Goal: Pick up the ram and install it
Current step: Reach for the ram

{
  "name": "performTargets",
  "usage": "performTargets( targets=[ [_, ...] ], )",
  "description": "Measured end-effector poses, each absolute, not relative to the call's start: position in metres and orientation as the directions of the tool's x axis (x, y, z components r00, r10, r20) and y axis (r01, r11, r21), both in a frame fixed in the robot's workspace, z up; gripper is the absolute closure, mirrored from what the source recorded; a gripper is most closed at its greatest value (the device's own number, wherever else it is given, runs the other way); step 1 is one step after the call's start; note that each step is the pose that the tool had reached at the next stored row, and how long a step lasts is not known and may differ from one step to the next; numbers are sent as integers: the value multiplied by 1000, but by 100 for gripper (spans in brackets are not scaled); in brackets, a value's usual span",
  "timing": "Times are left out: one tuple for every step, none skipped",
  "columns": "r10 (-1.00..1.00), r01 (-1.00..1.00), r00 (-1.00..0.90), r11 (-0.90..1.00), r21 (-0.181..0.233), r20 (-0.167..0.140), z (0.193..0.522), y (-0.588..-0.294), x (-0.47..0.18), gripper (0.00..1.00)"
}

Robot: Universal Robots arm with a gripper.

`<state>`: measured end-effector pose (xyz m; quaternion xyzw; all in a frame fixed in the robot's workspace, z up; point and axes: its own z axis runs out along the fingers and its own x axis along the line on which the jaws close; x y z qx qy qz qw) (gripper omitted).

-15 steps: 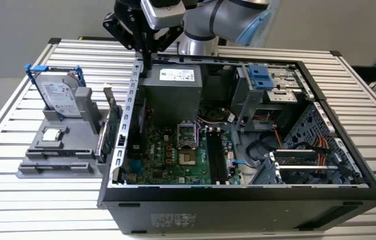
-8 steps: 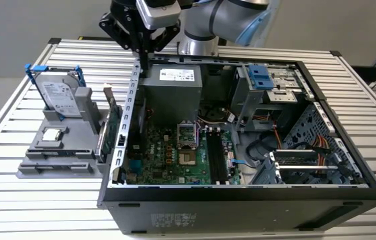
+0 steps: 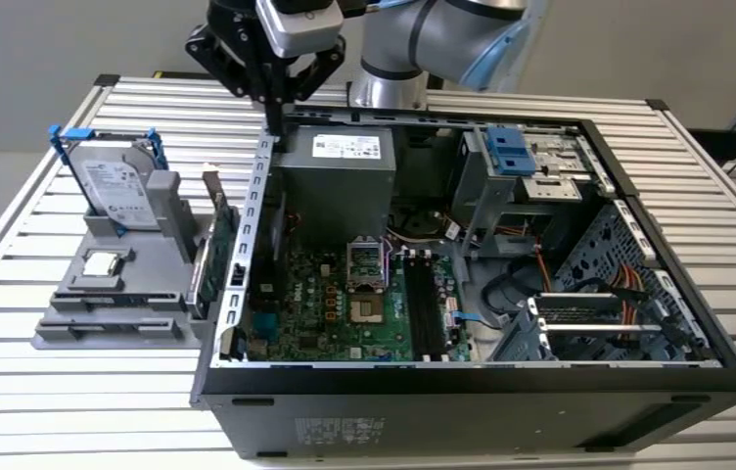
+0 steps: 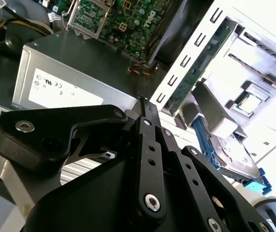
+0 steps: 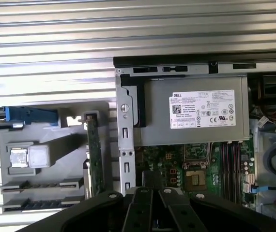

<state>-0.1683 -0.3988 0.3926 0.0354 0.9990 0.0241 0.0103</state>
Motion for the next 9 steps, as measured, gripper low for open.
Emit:
performTargets(
  targets=[
    [71,70,-997,996,49,-19,393,-399,-169,100],
    [71,70,-997,996,49,-19,393,-399,-170,100],
    [71,70,-997,996,49,-19,393,-399,-171,100],
    [71,70,-997,996,49,-19,393,-399,-172,100],
    [71,70,-997,996,49,-19,393,-399,-172,100],
    [71,70,-997,996,49,-19,393,-399,-173,100],
    [71,70,-997,996,49,-19,393,-399,-174,100],
    [71,70,-997,996,49,-19,393,-399,-175,100],
    [71,70,-997,996,49,-19,393,-399,-176,100]
  ],
)
